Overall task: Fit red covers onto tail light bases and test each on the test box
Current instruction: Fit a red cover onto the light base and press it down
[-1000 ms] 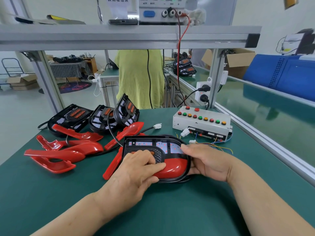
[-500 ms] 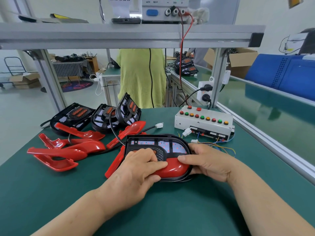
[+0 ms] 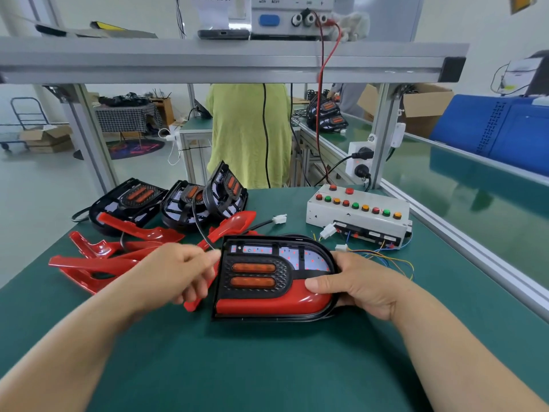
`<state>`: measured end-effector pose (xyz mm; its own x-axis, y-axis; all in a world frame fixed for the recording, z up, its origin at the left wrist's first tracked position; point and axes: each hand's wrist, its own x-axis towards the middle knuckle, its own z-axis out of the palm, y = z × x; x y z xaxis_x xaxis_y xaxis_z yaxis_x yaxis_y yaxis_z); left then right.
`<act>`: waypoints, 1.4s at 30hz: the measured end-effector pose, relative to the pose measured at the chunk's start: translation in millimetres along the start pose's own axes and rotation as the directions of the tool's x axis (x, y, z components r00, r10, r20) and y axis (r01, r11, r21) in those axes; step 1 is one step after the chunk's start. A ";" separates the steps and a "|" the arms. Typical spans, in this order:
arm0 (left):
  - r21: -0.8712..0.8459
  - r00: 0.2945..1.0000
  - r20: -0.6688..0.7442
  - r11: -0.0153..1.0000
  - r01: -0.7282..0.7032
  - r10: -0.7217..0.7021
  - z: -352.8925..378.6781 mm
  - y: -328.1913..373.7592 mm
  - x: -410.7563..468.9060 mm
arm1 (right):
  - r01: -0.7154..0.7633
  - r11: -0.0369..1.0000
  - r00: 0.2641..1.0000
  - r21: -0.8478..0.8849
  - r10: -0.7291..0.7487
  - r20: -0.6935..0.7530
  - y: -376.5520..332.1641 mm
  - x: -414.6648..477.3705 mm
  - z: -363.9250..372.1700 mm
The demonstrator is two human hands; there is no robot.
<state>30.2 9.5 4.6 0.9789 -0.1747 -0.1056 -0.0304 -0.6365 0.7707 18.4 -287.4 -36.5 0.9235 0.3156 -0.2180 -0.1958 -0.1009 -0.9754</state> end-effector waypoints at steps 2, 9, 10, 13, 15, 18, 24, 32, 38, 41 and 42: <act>-0.005 0.983 0.158 0.996 0.094 -0.092 -2.1 -2.5 -2.0 | 0.001 1.000 1.000 0.005 -0.001 0.007 -0.2 0.3 -0.6; -0.005 0.930 0.365 0.999 0.045 -0.040 -1.0 1.3 -7.9 | 0.006 1.000 1.000 0.019 -0.007 0.013 -1.0 -0.7 0.4; -0.028 0.928 0.371 0.998 0.047 -0.034 0.0 1.4 -7.7 | 0.009 1.000 1.000 0.024 -0.010 0.011 -0.9 -1.2 0.5; -0.040 0.918 0.397 0.999 0.022 -0.004 1.3 1.7 -8.1 | 0.018 0.999 1.000 0.034 -0.019 0.012 -0.6 -3.1 -0.5; -0.066 0.907 0.421 0.998 0.005 0.024 3.5 2.0 -9.0 | 0.023 0.998 1.000 0.050 -0.023 0.016 0.2 -3.6 -0.7; -0.033 0.916 0.401 0.999 0.004 0.009 5.8 1.9 -8.9 | 0.009 0.998 1.000 0.054 -0.010 0.020 1.5 -3.0 0.8; 0.076 0.923 0.377 0.996 0.056 -0.080 3.2 -0.5 -6.2 | 0.002 0.998 0.999 0.068 -0.004 0.036 1.2 -1.9 2.5; -0.094 0.904 0.427 0.993 0.075 -0.028 6.3 -2.5 -3.2 | 0.013 0.995 0.999 0.102 -0.017 0.041 2.4 -2.1 -0.6; -0.144 0.888 0.458 0.984 0.109 -0.032 9.3 -7.3 1.3 | 0.004 0.997 1.000 0.073 -0.006 0.027 3.3 -0.1 -0.1; -0.132 0.885 0.465 0.987 0.096 -0.024 10.4 -8.7 3.4 | 0.005 0.998 1.000 0.064 -0.005 0.008 4.3 0.9 -0.5; -0.134 0.885 0.466 0.986 0.095 -0.022 10.7 -8.9 4.0 | 0.004 0.998 1.000 0.060 -0.005 0.004 4.5 1.2 -0.4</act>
<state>32.2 6.4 -9.5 0.7725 -0.4905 -0.4034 0.0901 -0.5441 0.8342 18.8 -287.8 -41.2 0.9230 0.3203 -0.2135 -0.2112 -0.0424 -0.9765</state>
